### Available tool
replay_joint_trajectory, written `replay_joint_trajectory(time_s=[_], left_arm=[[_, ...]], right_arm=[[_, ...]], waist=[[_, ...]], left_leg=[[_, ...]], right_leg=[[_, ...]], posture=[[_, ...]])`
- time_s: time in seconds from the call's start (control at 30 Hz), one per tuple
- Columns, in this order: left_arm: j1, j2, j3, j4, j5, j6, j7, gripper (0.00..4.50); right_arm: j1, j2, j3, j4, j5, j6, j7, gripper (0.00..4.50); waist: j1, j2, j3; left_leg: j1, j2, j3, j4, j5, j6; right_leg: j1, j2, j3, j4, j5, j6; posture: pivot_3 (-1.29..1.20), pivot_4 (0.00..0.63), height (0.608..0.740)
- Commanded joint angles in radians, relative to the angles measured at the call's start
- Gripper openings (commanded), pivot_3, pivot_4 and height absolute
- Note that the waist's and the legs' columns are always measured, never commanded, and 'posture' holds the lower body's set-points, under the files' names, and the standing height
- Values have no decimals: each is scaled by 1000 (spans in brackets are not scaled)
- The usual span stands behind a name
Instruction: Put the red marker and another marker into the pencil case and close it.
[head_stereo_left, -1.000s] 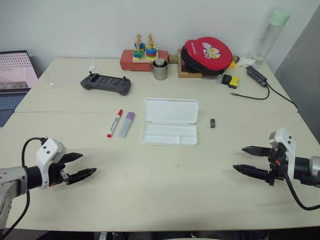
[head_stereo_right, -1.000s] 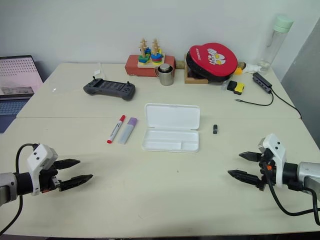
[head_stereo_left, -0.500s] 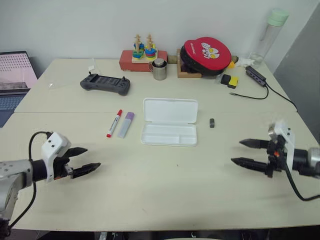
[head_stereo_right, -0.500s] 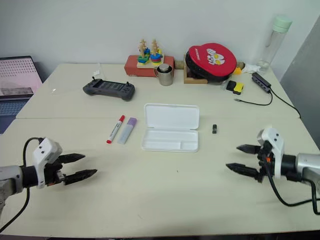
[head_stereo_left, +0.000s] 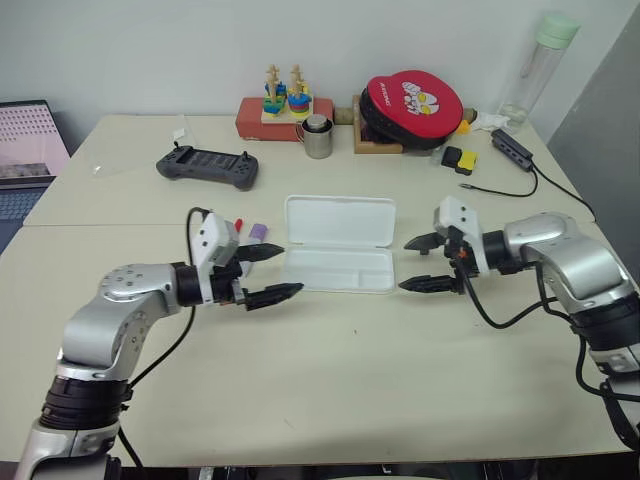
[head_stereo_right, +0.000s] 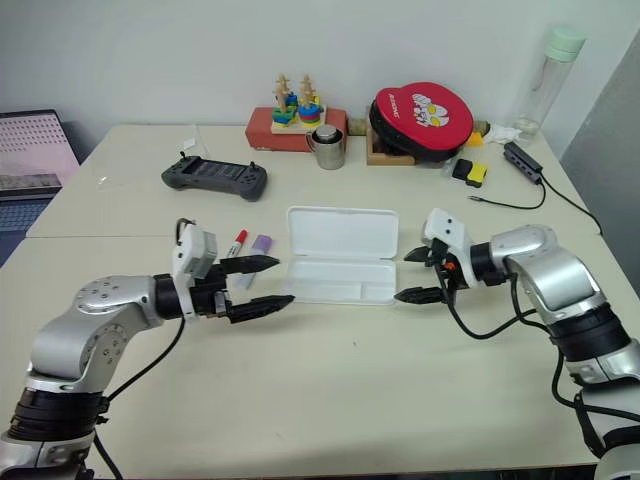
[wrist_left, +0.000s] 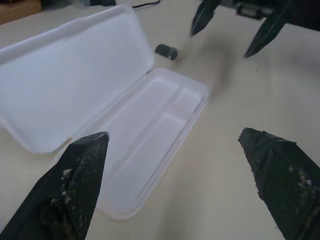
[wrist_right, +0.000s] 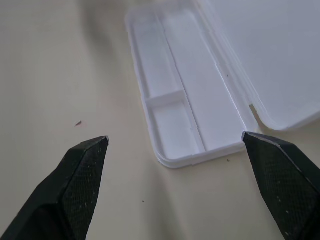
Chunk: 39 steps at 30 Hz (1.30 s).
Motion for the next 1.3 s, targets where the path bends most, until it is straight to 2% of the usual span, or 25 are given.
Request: replay_joint_trajectory(time_s=[0.03, 0.37, 0.4, 0.43, 0.8, 1.0, 1.2, 1.3], left_arm=[[5, -7, -3, -71, -31, 11, 9, 4463], [-11, -17, -3, -60, -20, -1, 24, 4463], [-10, -16, -2, -60, -21, -1, 25, 4500], [-9, -17, 0, -58, -20, -4, 28, 4500], [-22, -31, -8, -63, -21, -6, 41, 4500], [-25, -32, -5, -68, -26, -1, 45, 4500], [-14, -29, 1, -80, -30, 6, 52, 4500], [27, 9, 44, -86, -37, 8, 35, 4500]], right_arm=[[-39, 43, 38, 4, -65, -29, 5, 4500], [-49, 151, 82, -22, -139, 43, -40, 4500], [-47, 155, 83, -28, -143, 51, -41, 4139], [-44, 158, 88, -33, -151, 64, -42, 4062], [-25, 149, 175, -19, -266, 96, -61, 1482], [-30, 169, 174, 12, -291, 75, -67, 106], [-42, 180, 152, 34, -303, 32, -74, 35], [-39, 164, 115, 9, -276, -32, -48, 35]], waist=[[0, 0, 0], [0, 0, 0], [0, 0, 0], [0, 0, 0], [0, 0, 0], [0, 0, 0], [0, 0, 0], [-3, 0, 0]], left_leg=[[0, 0, 0, 0, 0, 0], [0, -1, 0, 1, 0, 0], [0, -1, 0, 1, 0, 0], [0, -1, 0, 1, 0, 0], [0, -1, 0, 1, 0, 0], [0, -1, 0, 1, 0, 0], [1, -1, 0, 1, 0, 0], [1, -1, 0, 1, 0, 0]], right_leg=[[0, 0, 0, 0, 0, 0], [0, -1, 0, 0, 0, 0], [0, -1, 0, 0, 0, 0], [0, -1, 0, 0, 0, 0], [0, -1, 0, 0, 0, 0], [0, -1, 0, 0, 0, 0], [1, -1, 0, 1, 0, 0], [0, 0, 0, 1, 0, 0]], posture=[[0, 150, 740], [0, 150, 740], [0, 150, 740], [0, 150, 740], [0, 150, 740], [0, 150, 740], [0, 150, 740], [0, 150, 740]])
